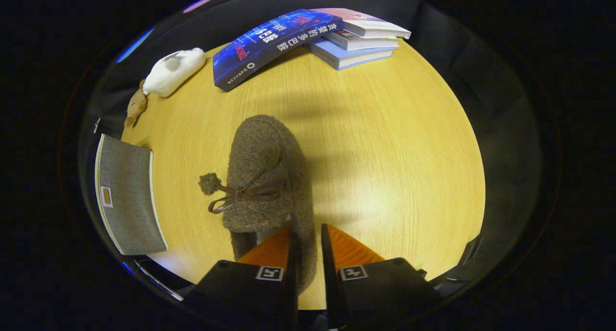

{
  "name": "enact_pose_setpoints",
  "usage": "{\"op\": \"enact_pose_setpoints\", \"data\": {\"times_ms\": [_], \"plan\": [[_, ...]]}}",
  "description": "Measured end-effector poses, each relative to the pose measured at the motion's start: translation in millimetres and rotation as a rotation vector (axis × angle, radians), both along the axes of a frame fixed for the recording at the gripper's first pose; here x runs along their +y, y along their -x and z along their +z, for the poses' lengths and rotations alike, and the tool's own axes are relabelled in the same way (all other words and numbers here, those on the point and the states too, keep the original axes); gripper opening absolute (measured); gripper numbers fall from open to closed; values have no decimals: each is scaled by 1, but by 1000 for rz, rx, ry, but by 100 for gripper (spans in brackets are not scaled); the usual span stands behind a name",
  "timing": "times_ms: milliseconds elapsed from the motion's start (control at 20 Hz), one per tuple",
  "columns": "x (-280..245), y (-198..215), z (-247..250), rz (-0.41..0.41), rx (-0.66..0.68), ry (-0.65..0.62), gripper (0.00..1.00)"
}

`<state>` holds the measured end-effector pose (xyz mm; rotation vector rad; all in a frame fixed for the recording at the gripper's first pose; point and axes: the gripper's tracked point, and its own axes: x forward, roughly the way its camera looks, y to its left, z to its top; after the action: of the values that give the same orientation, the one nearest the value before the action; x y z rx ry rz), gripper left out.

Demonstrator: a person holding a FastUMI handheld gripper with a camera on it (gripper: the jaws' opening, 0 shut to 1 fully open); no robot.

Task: Open the storage box then place both shoes into the box .Put the left shoe in first, then the right shoe, with the right side of both shoes facing outward in a uniform manner.

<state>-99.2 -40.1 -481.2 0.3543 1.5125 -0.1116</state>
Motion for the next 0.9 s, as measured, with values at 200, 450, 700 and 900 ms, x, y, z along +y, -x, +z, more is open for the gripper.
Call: {"op": "enact_pose_setpoints", "data": {"times_ms": [200,450,700,900], "plan": [[-2,2,-1,24,-13,59,7],[0,3,2,3,-20,75,5],[10,6,21,-64,-65,2,5],[20,3,50,-103,-130,-54,5]]}}
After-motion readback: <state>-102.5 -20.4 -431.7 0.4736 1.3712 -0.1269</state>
